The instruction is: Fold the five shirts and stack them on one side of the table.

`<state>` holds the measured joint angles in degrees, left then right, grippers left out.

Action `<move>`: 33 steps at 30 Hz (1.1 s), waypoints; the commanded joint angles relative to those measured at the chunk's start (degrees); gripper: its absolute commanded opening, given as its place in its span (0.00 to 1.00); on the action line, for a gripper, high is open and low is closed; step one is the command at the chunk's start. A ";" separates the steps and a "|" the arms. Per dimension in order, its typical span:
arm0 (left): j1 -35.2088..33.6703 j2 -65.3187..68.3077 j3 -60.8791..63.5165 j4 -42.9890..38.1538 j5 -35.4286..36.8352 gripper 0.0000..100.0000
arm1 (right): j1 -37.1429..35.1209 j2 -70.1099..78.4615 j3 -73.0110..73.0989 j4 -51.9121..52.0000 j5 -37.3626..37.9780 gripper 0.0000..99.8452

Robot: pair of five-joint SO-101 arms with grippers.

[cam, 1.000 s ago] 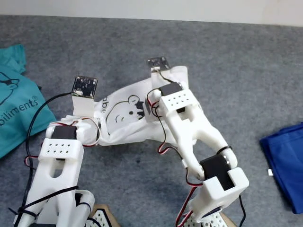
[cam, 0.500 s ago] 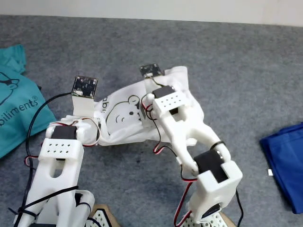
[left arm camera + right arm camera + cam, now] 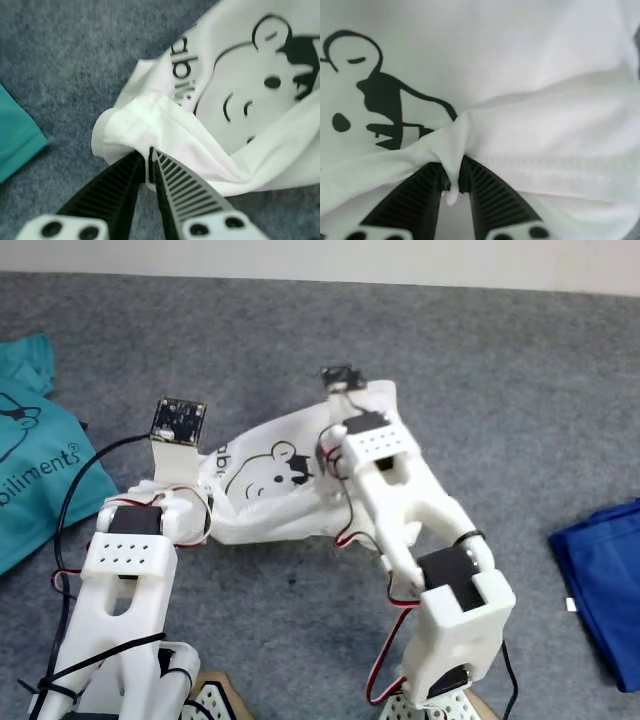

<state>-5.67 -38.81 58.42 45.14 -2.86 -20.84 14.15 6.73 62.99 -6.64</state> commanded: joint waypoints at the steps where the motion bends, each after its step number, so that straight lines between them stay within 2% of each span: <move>1: -2.77 -1.36 -0.66 -8.35 9.23 0.01 | 2.86 -2.68 -8.22 4.70 0.26 0.01; 5: -4.18 -3.21 -3.21 -20.92 17.49 0.01 | 3.38 -8.40 -13.14 9.71 0.62 0.01; 10: -3.03 -7.08 -3.38 -33.14 21.54 0.01 | 4.79 -18.68 -15.52 15.16 0.70 0.01; 14: -3.21 -12.79 -3.65 -33.58 21.63 0.01 | 6.90 -27.82 -15.69 17.19 0.79 0.01; 22: -3.30 -26.59 -6.46 -33.49 21.71 0.01 | 6.73 -44.09 -15.87 20.44 4.66 0.01; 33: -12.53 -39.43 -6.55 -33.41 21.71 0.01 | 6.64 -63.60 -15.87 26.86 13.63 0.01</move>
<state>-13.49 -74.51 54.90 12.88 18.59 -15.56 -43.87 -6.20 88.31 4.70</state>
